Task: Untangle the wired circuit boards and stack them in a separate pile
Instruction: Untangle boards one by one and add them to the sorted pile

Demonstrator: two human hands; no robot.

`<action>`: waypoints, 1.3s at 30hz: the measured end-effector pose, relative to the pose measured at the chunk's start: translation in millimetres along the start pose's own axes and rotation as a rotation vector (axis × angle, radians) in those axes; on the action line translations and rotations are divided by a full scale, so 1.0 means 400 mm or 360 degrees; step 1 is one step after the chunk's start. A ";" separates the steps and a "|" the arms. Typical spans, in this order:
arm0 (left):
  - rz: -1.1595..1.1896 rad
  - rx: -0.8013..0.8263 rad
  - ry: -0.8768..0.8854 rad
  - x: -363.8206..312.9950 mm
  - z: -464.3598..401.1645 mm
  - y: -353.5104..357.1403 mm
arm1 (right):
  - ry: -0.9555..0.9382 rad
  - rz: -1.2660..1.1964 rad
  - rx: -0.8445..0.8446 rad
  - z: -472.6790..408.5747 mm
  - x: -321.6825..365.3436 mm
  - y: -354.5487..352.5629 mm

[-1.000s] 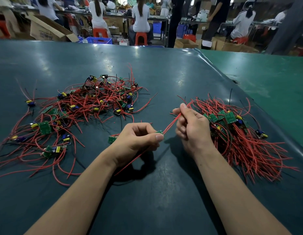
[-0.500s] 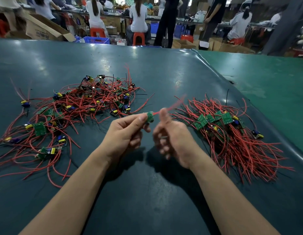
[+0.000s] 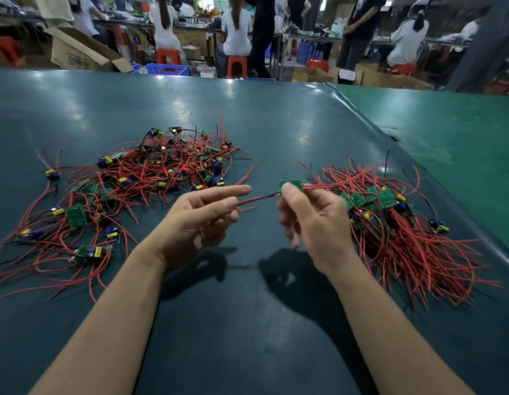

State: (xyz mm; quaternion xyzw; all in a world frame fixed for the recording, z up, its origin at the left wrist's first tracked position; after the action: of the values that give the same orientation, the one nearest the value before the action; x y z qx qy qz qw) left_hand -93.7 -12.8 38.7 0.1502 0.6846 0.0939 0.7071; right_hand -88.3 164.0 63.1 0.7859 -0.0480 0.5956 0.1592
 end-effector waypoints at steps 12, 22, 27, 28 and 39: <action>0.0041 -0.0857 0.0676 -0.077 0.001 -0.116 | 0.0177 -0.0387 -0.1047 -0.050 -0.040 -0.165; -0.2332 -0.1111 0.0773 -0.079 0.029 -0.094 | 0.0540 -0.0365 -0.0903 -0.051 -0.109 -0.133; -0.2313 -0.0976 0.0421 -0.036 0.012 -0.130 | 0.0517 -0.0298 -0.0759 -0.045 -0.111 -0.105; -0.2269 -0.0924 0.0445 -0.032 0.009 -0.125 | 0.0512 -0.0289 -0.0734 -0.045 -0.110 -0.102; -0.0790 -0.0720 0.0931 -0.057 0.030 -0.018 | 0.0734 0.0109 0.0036 0.006 -0.131 0.010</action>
State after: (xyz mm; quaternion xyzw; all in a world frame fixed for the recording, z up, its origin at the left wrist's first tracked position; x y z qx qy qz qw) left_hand -83.4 -28.4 57.9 -0.2100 0.8334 0.1073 0.4998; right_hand -102.1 153.7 13.6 0.6287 -0.0303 0.7649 0.1369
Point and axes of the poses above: each hand's wrist, its own z-axis away from the middle knuckle, its own y-axis out of the palm, x = y × z, the point moved 8 cm from there along -z, towards the middle knuckle, and after that the axes turned 14 degrees about -x, right-handed, at the moved point
